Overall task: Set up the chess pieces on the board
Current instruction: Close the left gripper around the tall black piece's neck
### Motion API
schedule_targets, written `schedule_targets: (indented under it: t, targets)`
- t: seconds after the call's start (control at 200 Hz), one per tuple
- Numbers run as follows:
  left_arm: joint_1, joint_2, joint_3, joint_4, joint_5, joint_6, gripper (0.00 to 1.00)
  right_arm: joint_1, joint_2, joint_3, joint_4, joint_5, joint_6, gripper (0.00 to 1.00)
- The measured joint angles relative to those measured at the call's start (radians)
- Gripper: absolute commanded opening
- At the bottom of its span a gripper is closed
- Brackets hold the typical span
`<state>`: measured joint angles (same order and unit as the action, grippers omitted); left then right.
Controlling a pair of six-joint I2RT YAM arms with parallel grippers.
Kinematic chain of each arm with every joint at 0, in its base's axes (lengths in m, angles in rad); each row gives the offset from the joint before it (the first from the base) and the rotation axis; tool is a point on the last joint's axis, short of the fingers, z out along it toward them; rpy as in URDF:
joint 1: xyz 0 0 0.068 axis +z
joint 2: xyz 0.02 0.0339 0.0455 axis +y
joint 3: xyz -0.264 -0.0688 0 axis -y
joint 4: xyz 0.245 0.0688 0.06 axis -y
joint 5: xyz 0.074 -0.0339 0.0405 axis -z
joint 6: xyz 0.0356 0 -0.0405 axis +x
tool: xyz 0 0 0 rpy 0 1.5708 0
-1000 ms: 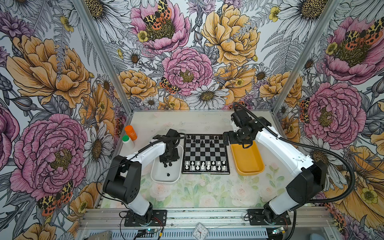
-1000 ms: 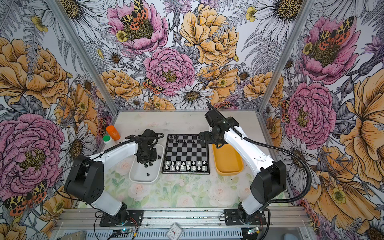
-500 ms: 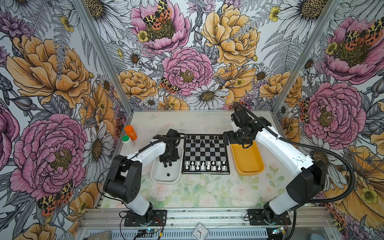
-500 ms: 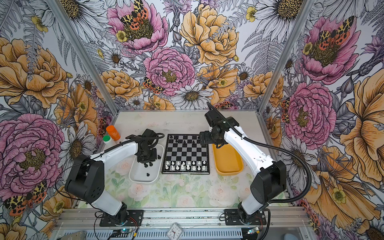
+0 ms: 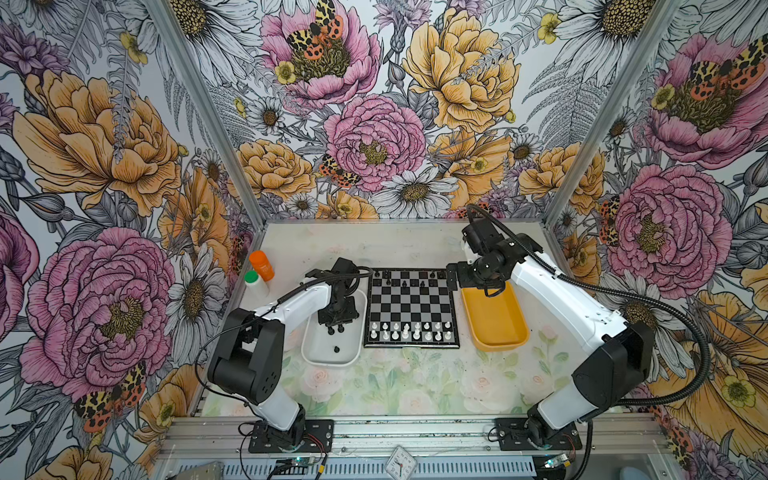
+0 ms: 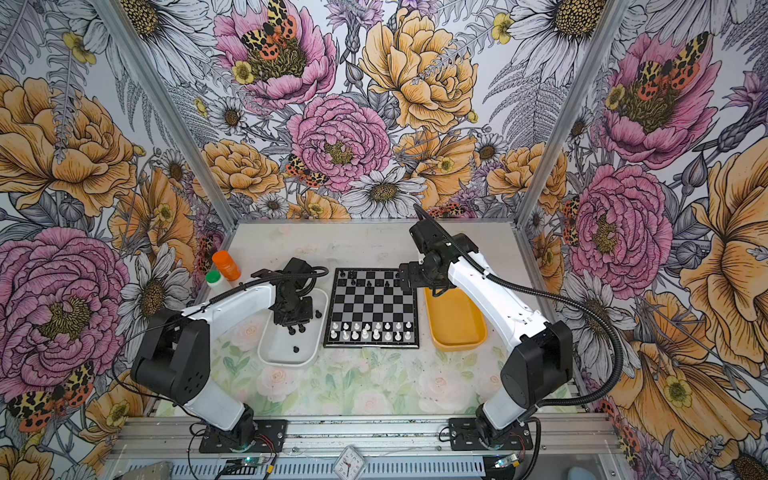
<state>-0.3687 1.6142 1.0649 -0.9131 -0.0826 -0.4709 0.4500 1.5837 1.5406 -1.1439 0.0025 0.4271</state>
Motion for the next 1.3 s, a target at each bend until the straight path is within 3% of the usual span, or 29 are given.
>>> schedule_targets:
  t: [1.301]
  targets:
    - [0.007, 0.013, 0.003, 0.0, 0.001, 0.01, 0.26, 0.0, 0.0, 0.0, 0.0, 0.0, 0.01, 1.0]
